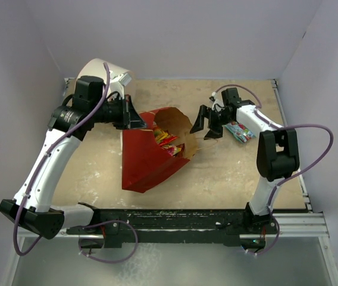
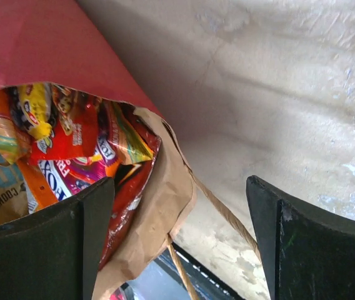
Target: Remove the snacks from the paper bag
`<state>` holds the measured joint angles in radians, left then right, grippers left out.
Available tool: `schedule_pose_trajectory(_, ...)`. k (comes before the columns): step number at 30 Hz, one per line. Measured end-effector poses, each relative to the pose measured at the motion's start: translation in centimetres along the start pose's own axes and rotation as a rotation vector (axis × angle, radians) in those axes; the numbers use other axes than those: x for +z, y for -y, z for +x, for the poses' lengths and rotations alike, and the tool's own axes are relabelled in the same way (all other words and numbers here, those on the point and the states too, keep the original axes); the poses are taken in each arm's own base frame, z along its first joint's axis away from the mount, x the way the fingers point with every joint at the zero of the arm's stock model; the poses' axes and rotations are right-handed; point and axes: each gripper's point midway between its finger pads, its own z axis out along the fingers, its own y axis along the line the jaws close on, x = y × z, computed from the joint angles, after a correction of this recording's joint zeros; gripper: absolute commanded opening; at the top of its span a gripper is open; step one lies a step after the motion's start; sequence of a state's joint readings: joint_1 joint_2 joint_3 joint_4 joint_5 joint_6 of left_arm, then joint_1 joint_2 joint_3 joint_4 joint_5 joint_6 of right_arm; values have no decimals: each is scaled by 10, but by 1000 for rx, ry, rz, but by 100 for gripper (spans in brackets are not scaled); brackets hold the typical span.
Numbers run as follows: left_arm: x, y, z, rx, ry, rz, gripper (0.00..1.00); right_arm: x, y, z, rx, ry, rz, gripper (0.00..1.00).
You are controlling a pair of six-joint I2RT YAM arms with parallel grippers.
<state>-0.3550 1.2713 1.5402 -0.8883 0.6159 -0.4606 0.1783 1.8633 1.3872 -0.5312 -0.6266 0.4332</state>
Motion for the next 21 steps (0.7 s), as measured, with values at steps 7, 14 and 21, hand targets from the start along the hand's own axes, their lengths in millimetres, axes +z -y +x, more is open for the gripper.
schedule_pose_trajectory(7, -1, 2, -2, -24, 11, -4, 0, 3, 10, 22, 13, -57, 21, 35)
schedule_pose_trajectory(14, -4, 4, -13, -28, 44, -21, 0, -21, -8, 38, -12, -31, 1, 0)
schedule_pose_trajectory(21, -4, 6, -31, -15, 82, -41, 0, -50, -56, 59, -93, 51, -85, 0)
